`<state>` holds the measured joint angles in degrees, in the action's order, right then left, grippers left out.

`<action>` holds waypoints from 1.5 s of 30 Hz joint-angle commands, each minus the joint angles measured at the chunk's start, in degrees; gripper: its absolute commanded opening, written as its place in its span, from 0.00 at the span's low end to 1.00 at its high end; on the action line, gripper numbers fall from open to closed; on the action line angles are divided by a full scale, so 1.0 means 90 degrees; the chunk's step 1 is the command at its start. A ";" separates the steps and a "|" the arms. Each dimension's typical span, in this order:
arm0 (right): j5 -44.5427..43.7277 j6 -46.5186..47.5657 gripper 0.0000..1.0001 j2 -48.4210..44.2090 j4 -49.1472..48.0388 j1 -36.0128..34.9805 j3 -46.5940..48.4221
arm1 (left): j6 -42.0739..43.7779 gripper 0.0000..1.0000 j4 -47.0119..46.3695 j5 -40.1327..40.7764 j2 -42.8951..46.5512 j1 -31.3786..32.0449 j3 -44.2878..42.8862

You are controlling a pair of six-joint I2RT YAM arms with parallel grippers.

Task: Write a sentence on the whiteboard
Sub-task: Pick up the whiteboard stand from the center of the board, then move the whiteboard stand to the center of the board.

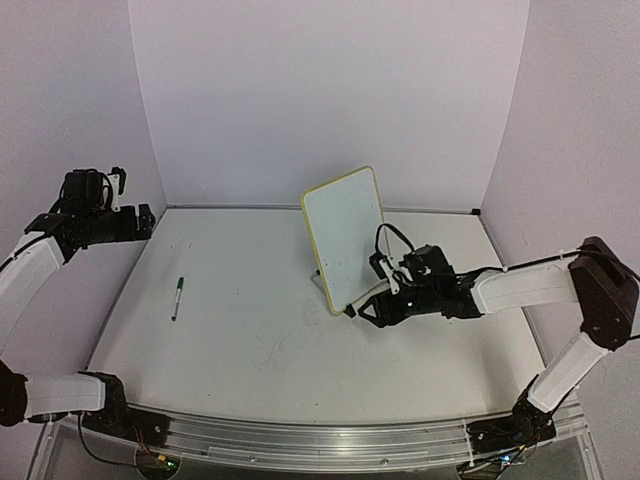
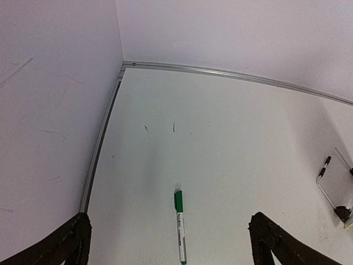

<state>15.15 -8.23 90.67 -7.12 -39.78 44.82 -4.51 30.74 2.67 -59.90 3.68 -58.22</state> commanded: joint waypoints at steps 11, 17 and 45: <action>-0.0791 0.0127 0.47 0.1741 -0.1534 -0.0539 0.0567 | 0.0149 0.99 -0.0438 -0.0111 0.0040 -0.0022 0.0048; -0.0998 0.0207 0.40 0.2114 -0.1585 -0.0610 0.0762 | 0.0167 0.99 -0.0426 -0.0090 0.0048 -0.0021 0.0053; -0.5078 -0.2511 0.00 0.3469 0.0503 -0.2439 0.2908 | 0.0020 0.99 -0.0295 0.0080 0.0002 -0.0019 0.0028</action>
<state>-23.83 -21.74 118.90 -9.36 -59.95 64.89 -4.33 29.33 2.76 -60.07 3.68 -57.91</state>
